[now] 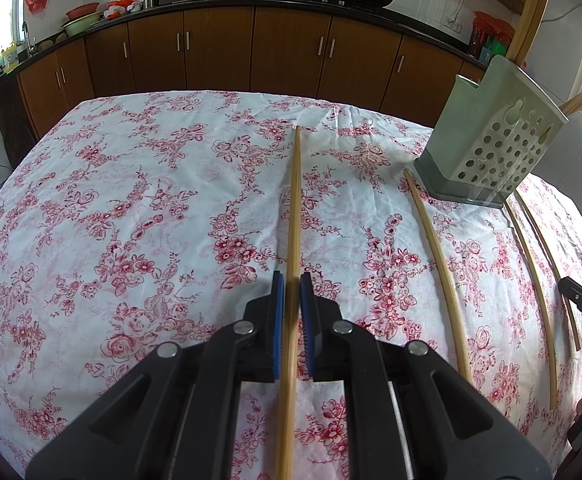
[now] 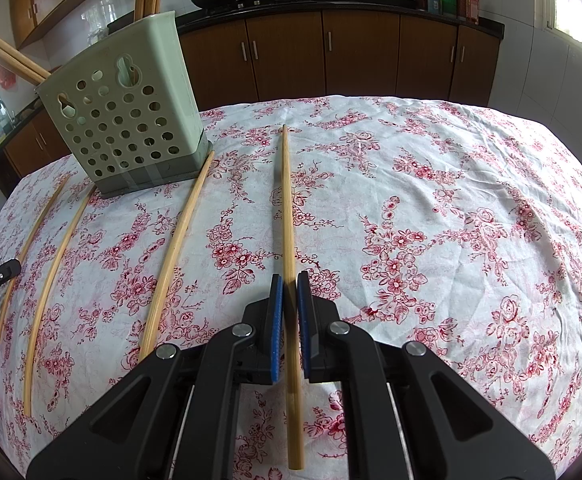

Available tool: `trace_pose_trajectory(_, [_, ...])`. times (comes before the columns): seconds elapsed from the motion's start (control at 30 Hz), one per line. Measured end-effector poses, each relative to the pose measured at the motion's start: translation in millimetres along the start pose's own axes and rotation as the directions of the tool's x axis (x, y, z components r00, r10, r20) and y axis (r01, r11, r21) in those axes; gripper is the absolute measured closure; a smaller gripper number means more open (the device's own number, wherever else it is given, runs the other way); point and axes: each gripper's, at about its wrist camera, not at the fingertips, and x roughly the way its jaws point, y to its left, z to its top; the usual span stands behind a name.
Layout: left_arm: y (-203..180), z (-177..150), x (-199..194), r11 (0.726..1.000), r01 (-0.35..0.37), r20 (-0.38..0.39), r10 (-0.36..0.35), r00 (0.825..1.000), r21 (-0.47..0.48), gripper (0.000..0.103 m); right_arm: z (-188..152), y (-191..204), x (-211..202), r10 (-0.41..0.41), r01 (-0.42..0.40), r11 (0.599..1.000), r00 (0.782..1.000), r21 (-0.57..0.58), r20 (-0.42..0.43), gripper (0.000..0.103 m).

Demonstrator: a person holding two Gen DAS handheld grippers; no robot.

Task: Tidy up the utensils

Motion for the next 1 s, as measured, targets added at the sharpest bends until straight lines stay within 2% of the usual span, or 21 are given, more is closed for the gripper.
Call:
trace_pose_trajectory(0.53, [-4.9,0.1,-2.1,1.0,-0.004,0.0,0.004,1.0,-0.001,0.091,0.7,-1.2,0.1,-0.003,0.003,1.0,1.0,-0.001,0.0,0.094])
trace_pose_trajectory(0.67, [-15.6,-7.5,-6.8,0.997,-0.041,-0.008,0.042,0.999,0.061,0.091,-5.0,2.2,-4.7,-0.011,0.011,1.0,1.0,-0.019,-0.001,0.094])
trace_pose_trajectory(1.0, [-27.3,-24.9,-23.5,0.993,-0.058,-0.008,0.059,0.998,0.1,0.094,-16.5,-1.9,-16.3,0.022,-0.022,1.0,1.0,0.011,-0.006,0.095])
